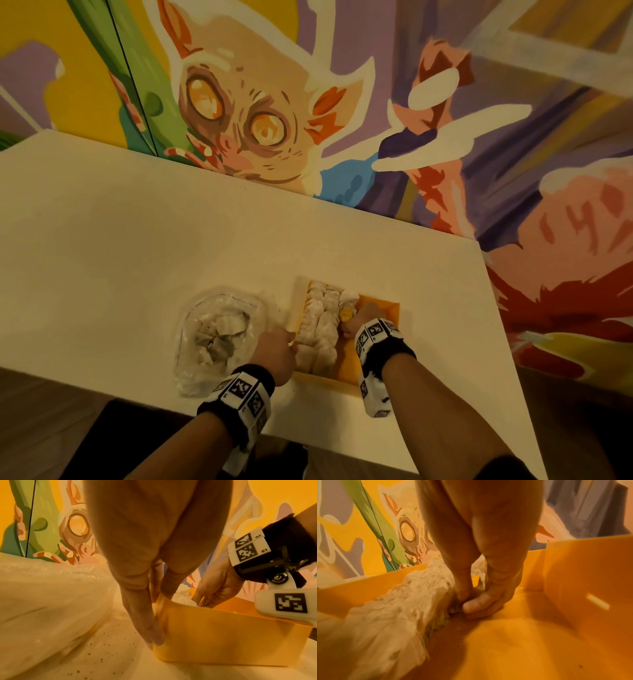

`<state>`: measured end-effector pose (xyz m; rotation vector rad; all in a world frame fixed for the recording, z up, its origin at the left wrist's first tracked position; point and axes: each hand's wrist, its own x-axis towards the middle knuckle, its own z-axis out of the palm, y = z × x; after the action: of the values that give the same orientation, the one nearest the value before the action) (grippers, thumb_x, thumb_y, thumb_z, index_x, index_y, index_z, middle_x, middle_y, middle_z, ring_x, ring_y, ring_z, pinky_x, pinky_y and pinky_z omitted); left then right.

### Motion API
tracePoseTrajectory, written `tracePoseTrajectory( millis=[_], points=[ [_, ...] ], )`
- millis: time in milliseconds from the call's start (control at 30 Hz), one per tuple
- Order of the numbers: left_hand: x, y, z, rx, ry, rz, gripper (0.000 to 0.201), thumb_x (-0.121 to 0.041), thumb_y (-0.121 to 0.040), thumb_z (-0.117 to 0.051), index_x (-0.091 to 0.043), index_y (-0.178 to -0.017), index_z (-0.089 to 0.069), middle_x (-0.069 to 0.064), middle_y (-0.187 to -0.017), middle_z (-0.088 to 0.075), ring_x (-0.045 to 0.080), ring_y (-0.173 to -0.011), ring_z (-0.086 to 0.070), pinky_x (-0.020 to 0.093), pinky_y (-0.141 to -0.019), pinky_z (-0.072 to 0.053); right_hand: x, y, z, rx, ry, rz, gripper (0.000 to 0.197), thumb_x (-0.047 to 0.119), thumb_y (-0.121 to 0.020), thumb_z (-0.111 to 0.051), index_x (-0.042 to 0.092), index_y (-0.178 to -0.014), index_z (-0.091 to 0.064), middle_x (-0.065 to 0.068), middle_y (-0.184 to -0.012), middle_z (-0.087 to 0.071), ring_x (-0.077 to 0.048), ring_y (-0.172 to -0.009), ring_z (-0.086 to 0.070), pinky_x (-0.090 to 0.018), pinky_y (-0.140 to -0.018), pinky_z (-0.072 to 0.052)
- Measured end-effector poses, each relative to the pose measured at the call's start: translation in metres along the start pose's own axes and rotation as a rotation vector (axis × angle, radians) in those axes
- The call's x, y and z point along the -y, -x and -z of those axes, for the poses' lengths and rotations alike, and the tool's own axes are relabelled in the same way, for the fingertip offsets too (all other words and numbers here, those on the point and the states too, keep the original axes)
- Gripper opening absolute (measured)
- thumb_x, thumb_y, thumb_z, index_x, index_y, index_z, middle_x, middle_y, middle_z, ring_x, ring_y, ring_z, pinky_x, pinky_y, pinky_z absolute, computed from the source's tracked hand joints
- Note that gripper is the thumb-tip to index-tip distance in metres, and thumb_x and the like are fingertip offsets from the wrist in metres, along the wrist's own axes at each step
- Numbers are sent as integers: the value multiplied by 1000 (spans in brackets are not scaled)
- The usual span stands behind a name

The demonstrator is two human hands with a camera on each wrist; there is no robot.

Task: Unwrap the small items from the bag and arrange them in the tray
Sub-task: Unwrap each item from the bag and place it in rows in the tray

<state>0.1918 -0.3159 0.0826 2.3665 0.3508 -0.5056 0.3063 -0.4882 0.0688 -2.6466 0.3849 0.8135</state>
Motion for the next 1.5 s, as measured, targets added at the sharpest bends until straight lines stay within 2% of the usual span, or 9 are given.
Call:
tracePoseTrajectory(
  millis=[200, 367, 500, 633, 767, 900, 1133, 1333, 1500],
  points=[
    [3, 16, 11, -20, 118, -35, 38, -32, -99, -49, -10, -128, -59, 8, -125, -62, 22, -111, -60, 29, -94, -48, -5, 13, 3, -7, -85, 0, 27, 29, -76, -79, 7, -84, -66, -10, -87, -73, -23, -78, -70, -28, -56, -56],
    [26, 38, 49, -198, 421, -108, 13, -17, -92, -61, -22, -84, -68, 0, -82, -71, 18, -72, -68, 35, -71, -59, 6, 51, 10, -213, -179, 147, 48, 16, -83, -66, 8, -126, -45, -11, -105, -63, -24, -81, -63, -26, -52, -44],
    [60, 40, 91, -337, 177, -149, 14, -11, -89, -64, -20, -97, -70, -6, -90, -69, 7, -75, -63, 7, -65, -43, 38, 123, -8, -171, -385, 496, 26, 15, -89, -60, 21, -114, -55, 1, -94, -66, -9, -76, -60, -18, -60, -49],
    [84, 24, 111, -117, -405, -86, 27, -28, -94, -54, -21, -120, -59, 1, -119, -63, 22, -110, -55, 30, -88, -48, 64, 175, -50, 220, -336, 615, 44, 33, -93, -57, 35, -130, -34, -6, -82, -69, -22, -66, -68, -34, -61, -57],
    [79, 16, 109, 72, -834, -57, 38, -42, -92, -50, -22, -124, -49, 4, -127, -55, 30, -123, -39, 38, -96, -44, 81, 180, -94, 376, -71, 618, 71, 36, -93, -58, 41, -147, -12, -14, -114, -63, -38, -90, -68, -41, -75, -57],
    [73, 11, 103, 147, -977, -39, 58, -51, -87, -60, -22, -135, -45, 4, -136, -50, 30, -134, -32, 39, -99, -40, 82, 169, -120, 244, 67, 703, 36, 33, -95, -55, 15, -126, -57, -10, -120, -62, -31, -110, -59, -33, -88, -44],
    [95, 5, 95, 152, -829, 70, 66, -60, -84, -60, -21, -135, -44, 6, -137, -49, 32, -128, -39, 39, -100, -41, 68, 138, -147, 243, -334, 404, 68, 67, -55, -67, 15, -99, -67, -9, -95, -70, -24, -82, -71, -43, -75, -60],
    [108, 5, 92, 56, -607, 142, 65, -45, -86, -64, -15, -138, -40, 12, -135, -49, 32, -121, -51, 38, -96, -48, 70, 155, -136, 119, -566, 452, 36, 44, -75, -66, 30, -106, -54, 2, -103, -64, -19, -92, -66, -41, -82, -56],
    [111, 3, 90, -71, -279, 242, 41, -37, -89, -63, -6, -116, -55, 17, -119, -58, 32, -103, -61, 36, -80, -54, 73, 171, -129, -115, -728, 469, 67, 42, -80, -66, 31, -135, -30, 1, -121, -48, -12, -106, -51, -35, -94, -51]
  ],
)
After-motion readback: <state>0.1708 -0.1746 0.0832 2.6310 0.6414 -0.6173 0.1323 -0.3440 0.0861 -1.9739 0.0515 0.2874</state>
